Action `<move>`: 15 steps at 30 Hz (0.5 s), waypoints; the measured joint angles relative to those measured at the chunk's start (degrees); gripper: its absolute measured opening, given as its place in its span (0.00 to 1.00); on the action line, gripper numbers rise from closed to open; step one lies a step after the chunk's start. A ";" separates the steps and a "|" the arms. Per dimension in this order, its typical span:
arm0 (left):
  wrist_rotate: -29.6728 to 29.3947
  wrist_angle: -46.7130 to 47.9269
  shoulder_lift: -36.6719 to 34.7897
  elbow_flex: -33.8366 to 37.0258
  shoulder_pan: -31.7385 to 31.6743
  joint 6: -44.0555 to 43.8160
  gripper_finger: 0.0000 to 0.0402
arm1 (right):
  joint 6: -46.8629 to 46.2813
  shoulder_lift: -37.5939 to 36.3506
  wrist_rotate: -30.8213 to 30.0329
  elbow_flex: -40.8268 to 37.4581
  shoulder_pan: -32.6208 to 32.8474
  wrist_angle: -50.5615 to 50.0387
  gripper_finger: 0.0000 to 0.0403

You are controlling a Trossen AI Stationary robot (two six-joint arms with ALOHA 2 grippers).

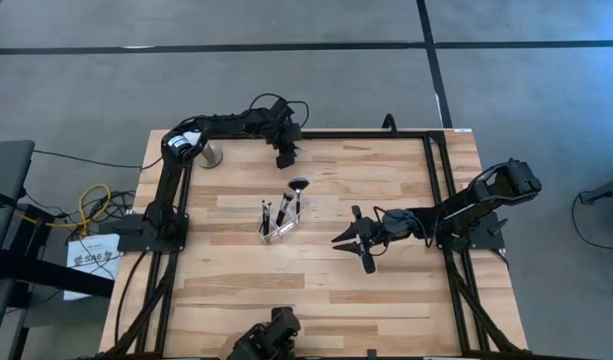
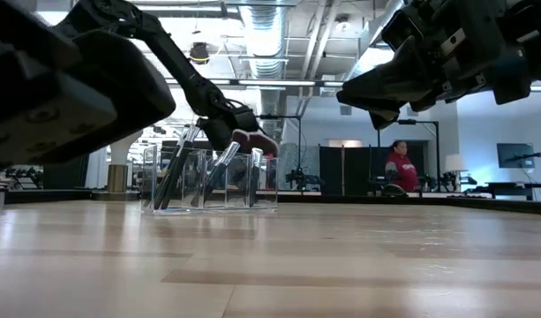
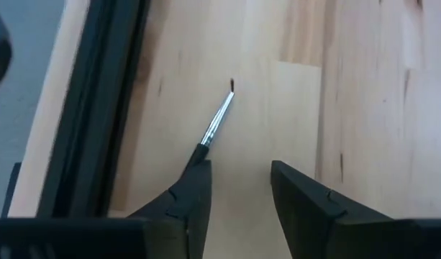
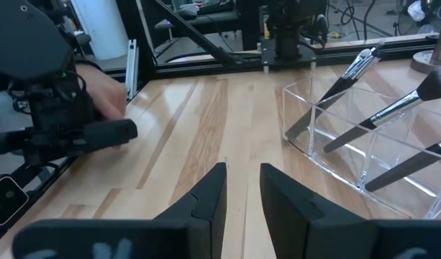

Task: Put items in baskets/containers
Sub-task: Put the liner brush into the left section of the transparent organizer

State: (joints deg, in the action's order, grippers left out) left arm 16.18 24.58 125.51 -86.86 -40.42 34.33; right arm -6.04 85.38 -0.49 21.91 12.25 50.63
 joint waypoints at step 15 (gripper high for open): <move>-0.23 -2.06 -2.16 0.54 -0.20 0.20 0.35 | 0.48 0.00 -0.01 0.00 0.00 0.39 0.19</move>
State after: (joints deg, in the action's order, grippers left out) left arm 15.94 22.52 123.35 -86.32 -40.62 34.52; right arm -5.56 85.38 -0.50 21.91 12.25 51.02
